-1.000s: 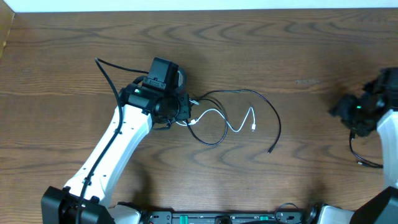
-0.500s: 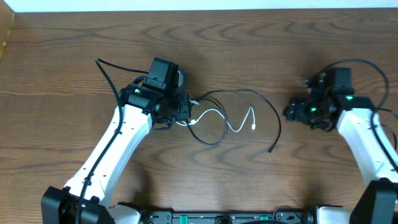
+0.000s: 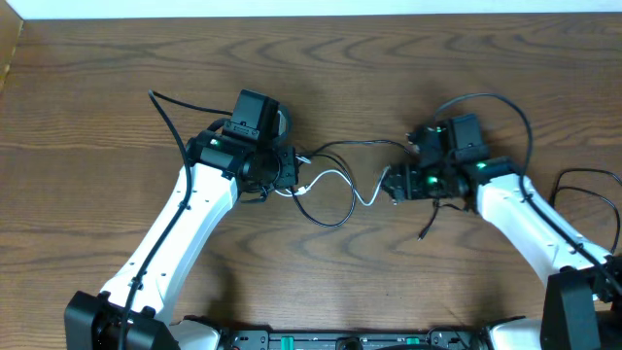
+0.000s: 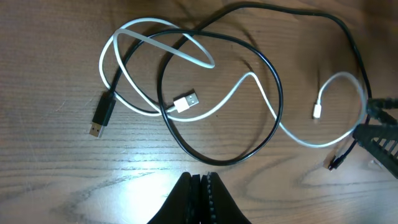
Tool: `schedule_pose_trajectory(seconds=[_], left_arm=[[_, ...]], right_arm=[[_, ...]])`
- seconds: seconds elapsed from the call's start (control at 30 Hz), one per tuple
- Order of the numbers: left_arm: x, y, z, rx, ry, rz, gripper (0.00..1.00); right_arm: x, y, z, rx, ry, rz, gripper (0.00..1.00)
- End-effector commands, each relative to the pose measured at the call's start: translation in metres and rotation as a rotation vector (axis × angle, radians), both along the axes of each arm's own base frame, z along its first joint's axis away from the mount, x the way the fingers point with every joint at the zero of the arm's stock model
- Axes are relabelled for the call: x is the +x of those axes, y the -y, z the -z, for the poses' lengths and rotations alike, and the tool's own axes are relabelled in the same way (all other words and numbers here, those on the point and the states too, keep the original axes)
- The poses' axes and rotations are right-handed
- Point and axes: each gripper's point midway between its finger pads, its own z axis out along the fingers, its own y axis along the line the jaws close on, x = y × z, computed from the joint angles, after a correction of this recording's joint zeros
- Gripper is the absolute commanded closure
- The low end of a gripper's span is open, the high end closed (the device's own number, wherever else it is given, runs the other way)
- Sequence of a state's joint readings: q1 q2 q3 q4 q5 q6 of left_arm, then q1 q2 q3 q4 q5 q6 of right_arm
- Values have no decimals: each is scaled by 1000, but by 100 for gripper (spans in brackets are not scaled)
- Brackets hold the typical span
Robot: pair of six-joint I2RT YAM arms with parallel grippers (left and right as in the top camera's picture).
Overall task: Untangle cables
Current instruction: 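Move the right gripper to the center and grasp the white cable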
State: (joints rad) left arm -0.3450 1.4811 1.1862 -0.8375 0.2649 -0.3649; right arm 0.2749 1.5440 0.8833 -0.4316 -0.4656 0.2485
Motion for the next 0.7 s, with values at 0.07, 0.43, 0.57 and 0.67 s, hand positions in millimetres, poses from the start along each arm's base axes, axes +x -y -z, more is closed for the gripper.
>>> schedule_pose_trajectory(seconds=[0.07,0.43,0.57,0.67], left_arm=[[-2,1,4,-3,-16,12,92],[-2,1,4,-3,-16,12,92],[-2,1,4,-3,-16,12,92],[-2,1,4,-3,-17,12,92]], right_arm=[[-1,-33,-12,114,-40,49,36],[-11,-24,9,-53,-85,178,50],[-10,-25,8,-57,-74,178,74],[-8,-23,9,-69,-65,188,86]])
